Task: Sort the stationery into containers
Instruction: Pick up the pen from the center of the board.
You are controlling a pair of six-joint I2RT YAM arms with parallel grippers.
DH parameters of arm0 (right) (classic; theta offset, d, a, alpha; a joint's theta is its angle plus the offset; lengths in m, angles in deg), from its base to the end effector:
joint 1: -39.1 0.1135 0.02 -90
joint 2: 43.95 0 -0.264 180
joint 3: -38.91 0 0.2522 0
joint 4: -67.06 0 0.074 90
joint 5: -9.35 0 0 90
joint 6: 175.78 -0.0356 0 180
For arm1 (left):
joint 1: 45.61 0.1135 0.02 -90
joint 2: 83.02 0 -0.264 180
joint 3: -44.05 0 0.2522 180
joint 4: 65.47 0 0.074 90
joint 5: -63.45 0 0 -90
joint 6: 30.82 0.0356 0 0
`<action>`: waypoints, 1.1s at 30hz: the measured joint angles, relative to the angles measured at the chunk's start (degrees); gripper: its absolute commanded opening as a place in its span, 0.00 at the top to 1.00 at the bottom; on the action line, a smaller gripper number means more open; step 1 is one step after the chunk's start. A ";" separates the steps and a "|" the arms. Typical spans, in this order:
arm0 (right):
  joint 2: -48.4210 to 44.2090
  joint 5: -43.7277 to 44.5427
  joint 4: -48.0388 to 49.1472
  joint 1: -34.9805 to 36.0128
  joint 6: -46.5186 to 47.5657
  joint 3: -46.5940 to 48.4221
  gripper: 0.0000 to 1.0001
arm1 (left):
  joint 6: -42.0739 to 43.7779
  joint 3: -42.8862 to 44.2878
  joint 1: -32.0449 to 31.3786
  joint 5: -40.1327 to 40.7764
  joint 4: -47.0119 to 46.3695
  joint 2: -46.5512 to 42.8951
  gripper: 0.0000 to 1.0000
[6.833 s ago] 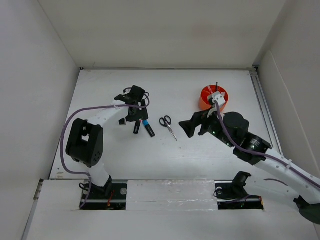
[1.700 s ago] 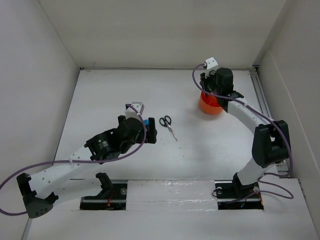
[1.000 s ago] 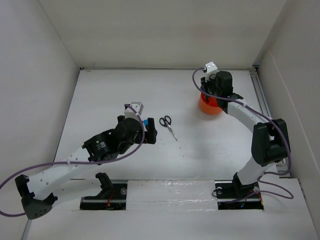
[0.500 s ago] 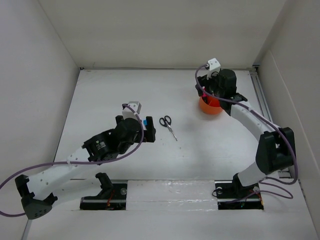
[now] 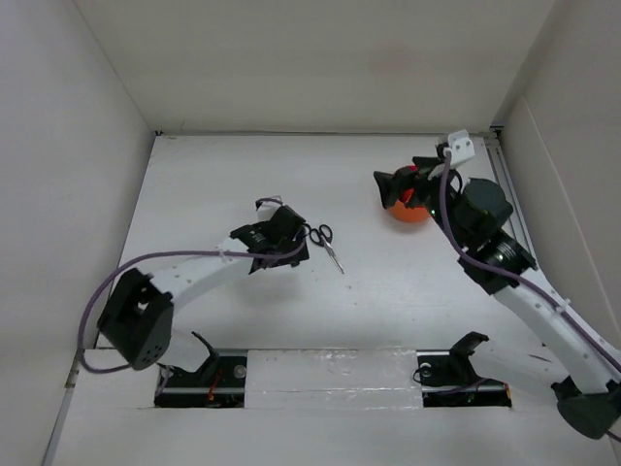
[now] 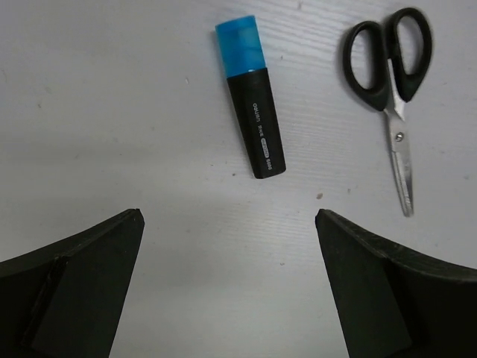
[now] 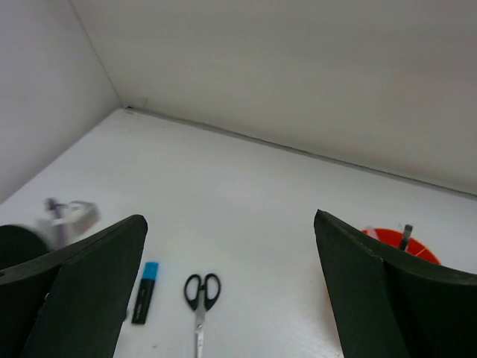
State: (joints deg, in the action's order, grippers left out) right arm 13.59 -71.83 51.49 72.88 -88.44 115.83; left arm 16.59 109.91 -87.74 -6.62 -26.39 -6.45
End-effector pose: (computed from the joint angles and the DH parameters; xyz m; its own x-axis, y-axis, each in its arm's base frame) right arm 0.1902 0.1207 0.4272 0.0356 0.0790 -0.9962 -0.4244 0.9037 0.0565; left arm 0.2127 -0.1761 0.2413 -0.7333 -0.1946 -0.6515 -0.0392 0.9687 -0.2453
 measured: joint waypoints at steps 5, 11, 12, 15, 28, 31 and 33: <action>-9.31 1.99 -4.37 5.81 -2.54 -5.31 0.00 | -3.87 6.29 0.09 -0.55 0.55 13.97 0.00; -11.54 4.11 -9.97 9.27 -3.96 -6.84 0.00 | -10.97 14.34 0.09 0.61 1.40 24.13 0.05; -11.69 4.28 -10.49 9.46 -4.13 -6.86 0.00 | -11.98 14.60 0.09 0.90 1.79 24.81 0.09; -12.31 4.35 -11.52 10.27 -4.50 -6.86 0.00 | -14.71 14.71 0.09 1.49 3.30 26.05 0.12; -14.53 4.02 -11.93 11.28 -4.74 -6.88 0.00 | -18.99 15.89 0.22 4.31 6.14 29.29 0.50; -14.88 3.98 -12.00 11.30 -4.74 -6.88 0.00 | -19.15 15.85 0.79 4.50 5.70 29.31 0.67; -15.23 3.98 -12.00 11.30 -4.74 -6.88 0.00 | -19.15 15.54 1.05 4.63 4.98 29.31 0.79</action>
State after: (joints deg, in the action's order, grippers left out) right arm -1.65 -67.85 39.49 84.18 -93.18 108.94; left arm -2.56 125.45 -86.69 -1.99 -21.40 22.86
